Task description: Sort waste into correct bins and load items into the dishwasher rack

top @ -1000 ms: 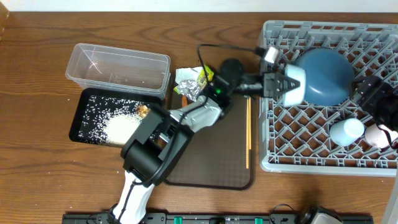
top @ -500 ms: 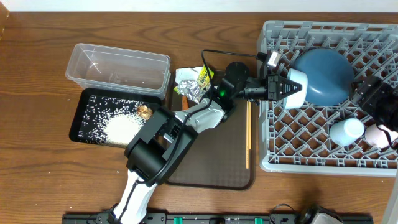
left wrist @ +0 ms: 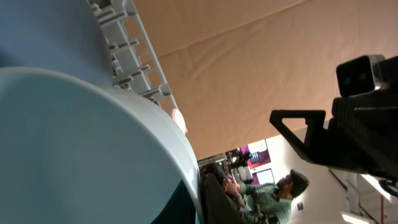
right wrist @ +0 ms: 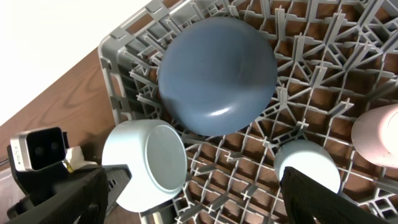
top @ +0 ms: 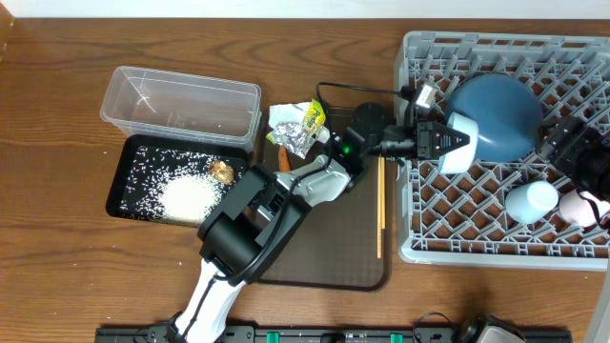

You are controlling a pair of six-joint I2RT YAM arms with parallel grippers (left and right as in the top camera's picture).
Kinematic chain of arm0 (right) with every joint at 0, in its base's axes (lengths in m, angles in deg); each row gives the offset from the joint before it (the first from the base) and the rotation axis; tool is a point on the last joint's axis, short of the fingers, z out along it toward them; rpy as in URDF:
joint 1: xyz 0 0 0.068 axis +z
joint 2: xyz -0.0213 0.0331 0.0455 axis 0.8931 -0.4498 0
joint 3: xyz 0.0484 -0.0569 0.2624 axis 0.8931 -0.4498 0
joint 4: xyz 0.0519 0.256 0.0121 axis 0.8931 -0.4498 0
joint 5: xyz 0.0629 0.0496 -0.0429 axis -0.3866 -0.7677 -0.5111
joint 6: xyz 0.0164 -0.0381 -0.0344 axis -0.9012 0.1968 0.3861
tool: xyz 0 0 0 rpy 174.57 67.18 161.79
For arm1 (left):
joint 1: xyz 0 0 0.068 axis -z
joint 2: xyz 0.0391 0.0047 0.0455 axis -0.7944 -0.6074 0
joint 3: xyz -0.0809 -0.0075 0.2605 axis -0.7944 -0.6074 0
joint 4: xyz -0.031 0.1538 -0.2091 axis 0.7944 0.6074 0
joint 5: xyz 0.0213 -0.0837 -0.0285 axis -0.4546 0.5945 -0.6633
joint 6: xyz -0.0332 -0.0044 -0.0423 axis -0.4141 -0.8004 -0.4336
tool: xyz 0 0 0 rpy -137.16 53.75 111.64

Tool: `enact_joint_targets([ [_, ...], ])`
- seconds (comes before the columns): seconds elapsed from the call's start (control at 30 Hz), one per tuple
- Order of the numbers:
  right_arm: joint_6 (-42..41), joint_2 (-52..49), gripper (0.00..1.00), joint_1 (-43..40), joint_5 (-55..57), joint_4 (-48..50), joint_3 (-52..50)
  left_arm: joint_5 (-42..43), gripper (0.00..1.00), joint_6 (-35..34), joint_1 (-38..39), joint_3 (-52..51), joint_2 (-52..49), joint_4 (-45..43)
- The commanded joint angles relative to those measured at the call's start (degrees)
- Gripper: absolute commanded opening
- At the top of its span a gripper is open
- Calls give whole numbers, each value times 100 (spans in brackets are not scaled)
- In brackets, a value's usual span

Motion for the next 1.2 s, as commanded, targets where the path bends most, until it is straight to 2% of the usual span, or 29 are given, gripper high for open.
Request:
enact_joint_targets([
  [0.0,116,4,81,-24,-39,-7,50,-57,6,-9,-44,138,-81,-48],
  [0.13,116,4,81,-22,-39,-28,48,48,6,33,-140,136,-85,13],
  [0.3,116,4,81,-24,-37,-26,48,50,6,181,-337,125,-105,619],
  [0.47,116,4,81,-22,-39,-11,50,-98,6,-129,-343,125,-122,577],
  [0.5,116,4,81,-24,-39,-13,50,-133,9,-162,-345,125,-122,577],
  [0.53,116,4,81,-24,-39,-13,48,-146,24,-162,-345,125,-122,577],
  [0.6,116,4,81,-24,-39,-13,48,-144,64,-160,-348,125,-122,579],
  [0.7,116,4,81,-24,-39,-7,50,-138,90,-157,-391,125,-122,669],
  [0.83,116,4,82,-24,-37,-4,50,22,99,-160,-522,125,-122,820],
  [1.17,114,4,83,-24,-42,-9,48,667,98,-144,-1217,125,-116,942],
])
